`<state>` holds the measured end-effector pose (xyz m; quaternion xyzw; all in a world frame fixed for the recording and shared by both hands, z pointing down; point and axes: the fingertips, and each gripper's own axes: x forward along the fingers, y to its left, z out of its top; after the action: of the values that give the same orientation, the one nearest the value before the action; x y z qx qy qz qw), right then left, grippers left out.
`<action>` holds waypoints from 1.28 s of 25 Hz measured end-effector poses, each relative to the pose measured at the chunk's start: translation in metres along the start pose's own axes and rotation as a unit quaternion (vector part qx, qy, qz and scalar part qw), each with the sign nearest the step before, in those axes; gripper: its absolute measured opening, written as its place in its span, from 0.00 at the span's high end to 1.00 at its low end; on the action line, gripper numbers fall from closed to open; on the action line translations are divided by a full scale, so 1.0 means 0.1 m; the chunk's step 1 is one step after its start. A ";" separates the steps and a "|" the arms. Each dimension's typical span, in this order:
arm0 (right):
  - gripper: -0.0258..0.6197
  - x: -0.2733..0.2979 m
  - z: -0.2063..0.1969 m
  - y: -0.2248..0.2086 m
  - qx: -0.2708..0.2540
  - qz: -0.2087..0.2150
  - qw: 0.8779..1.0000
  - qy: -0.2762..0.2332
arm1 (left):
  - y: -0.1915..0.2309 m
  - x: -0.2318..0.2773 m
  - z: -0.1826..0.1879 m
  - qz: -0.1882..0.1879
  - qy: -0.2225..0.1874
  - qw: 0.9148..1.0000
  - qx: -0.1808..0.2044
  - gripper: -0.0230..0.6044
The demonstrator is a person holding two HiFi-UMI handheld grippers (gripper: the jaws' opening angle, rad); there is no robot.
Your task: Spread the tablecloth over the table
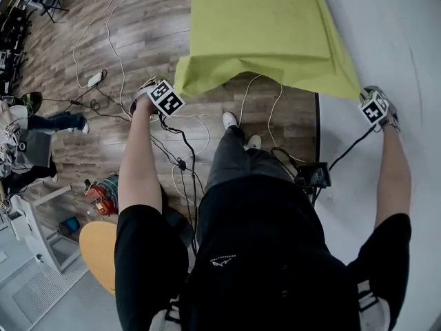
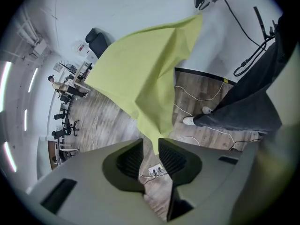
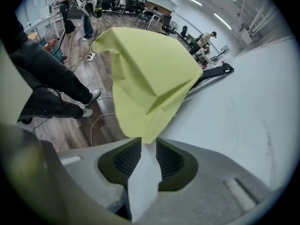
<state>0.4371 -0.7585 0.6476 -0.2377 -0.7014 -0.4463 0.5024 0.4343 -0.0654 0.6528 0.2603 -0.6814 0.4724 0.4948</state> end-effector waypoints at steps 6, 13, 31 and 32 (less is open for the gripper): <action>0.81 0.12 0.12 0.14 -0.010 0.015 1.000 -0.004 | -0.14 0.07 -0.02 -0.015 0.004 1.000 -0.011 0.80; 0.81 0.17 0.34 0.27 -0.008 0.033 0.999 -0.018 | -0.16 0.03 0.11 -0.023 -0.006 0.999 -0.025 0.88; 0.95 -0.07 1.51 0.96 0.154 0.058 0.967 -0.194 | -0.74 -0.11 1.12 -0.039 -0.150 0.970 -0.186 0.95; 0.95 -0.14 1.60 0.98 0.167 0.057 0.961 -0.212 | -0.75 -0.16 1.17 -0.037 -0.165 0.965 -0.201 0.95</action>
<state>0.4398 -0.5704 0.6571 -0.2792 -0.8417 -0.2332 0.3990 0.4518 -0.2043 0.6599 0.2548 -0.8246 0.2577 0.4345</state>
